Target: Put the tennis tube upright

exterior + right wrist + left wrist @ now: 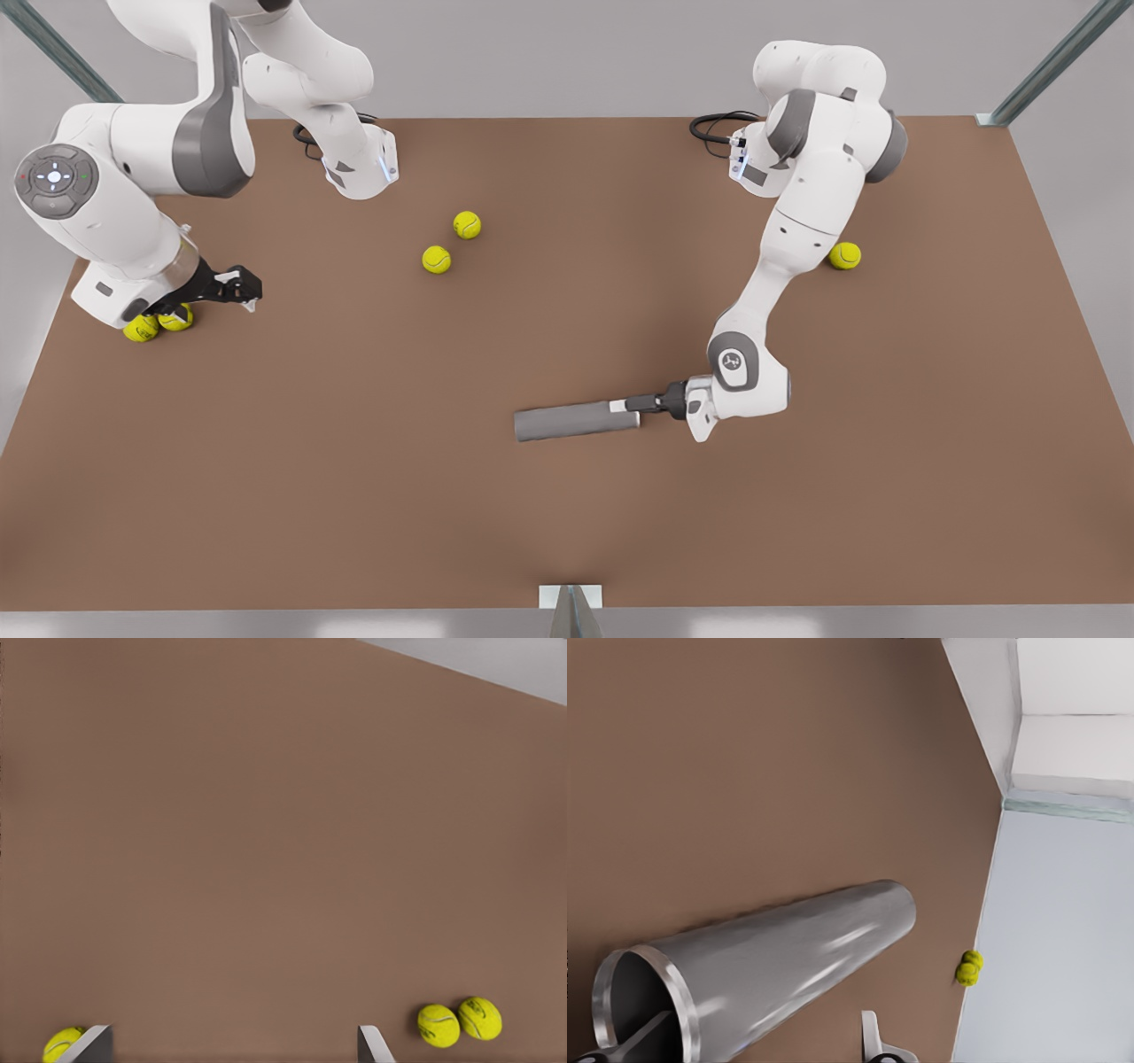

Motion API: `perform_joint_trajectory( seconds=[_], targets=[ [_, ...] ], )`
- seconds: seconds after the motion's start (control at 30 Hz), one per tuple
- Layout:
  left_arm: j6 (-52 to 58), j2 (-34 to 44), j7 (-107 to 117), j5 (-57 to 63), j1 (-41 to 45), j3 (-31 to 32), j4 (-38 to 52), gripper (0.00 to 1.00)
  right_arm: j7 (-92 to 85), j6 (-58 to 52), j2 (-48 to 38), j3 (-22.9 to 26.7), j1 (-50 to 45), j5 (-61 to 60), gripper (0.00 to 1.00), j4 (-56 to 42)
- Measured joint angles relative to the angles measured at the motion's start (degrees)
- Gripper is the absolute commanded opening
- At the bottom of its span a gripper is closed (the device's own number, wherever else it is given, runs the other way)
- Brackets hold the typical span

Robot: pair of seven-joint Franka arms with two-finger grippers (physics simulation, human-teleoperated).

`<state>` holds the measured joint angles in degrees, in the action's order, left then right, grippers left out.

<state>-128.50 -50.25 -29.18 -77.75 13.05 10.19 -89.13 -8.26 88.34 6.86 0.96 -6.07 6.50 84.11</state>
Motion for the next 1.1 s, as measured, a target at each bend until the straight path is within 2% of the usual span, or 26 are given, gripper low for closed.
perform_joint_trajectory(
  seconds=[0.17, 0.23, 0.57, 0.6, 0.7, 0.9, 0.97, 1.1],
  targets=[
    [-0.2, -0.7, -0.1, -2.7, 0.7, 0.0, 0.5, 0.99, -0.1, 0.4, 0.5, 0.0, 0.0, 0.0, 1.00, 0.0],
    [-0.1, -0.8, -0.1, -3.8, 1.0, 0.0, 0.7, 0.62, -0.1, 0.3, 0.5, 0.0, 0.2, 0.0, 1.00, 0.0],
    [0.8, -0.6, 0.1, -7.8, -0.5, 1.7, 1.8, 0.61, 0.1, 0.5, 0.8, 0.0, 0.2, -0.1, 1.00, -0.1],
    [0.9, -0.5, 0.2, -8.2, -0.6, 1.8, 2.1, 0.59, 0.1, 0.4, 0.8, 0.0, 0.1, -0.1, 1.00, -0.1],
    [2.0, -0.5, 0.2, -9.1, -1.2, 1.8, 2.5, 0.35, 0.1, 0.3, 0.8, 0.0, 0.2, -0.1, 1.00, -0.1],
    [1.4, -0.7, 0.0, -10.3, -1.0, 2.2, 2.6, 0.31, 0.1, 0.8, 1.1, -0.2, 0.1, -0.3, 1.00, 0.0],
    [1.3, -0.7, 0.0, -10.6, -1.0, 2.3, 2.6, 0.21, 0.3, 1.0, 1.7, -1.7, -0.1, -0.3, 1.00, -0.1],
    [1.8, -0.6, 1.0, -10.9, -1.4, 2.3, 2.7, 0.21, 0.4, 0.5, 1.8, -1.7, 0.3, -0.3, 1.00, -0.1]
  ],
)
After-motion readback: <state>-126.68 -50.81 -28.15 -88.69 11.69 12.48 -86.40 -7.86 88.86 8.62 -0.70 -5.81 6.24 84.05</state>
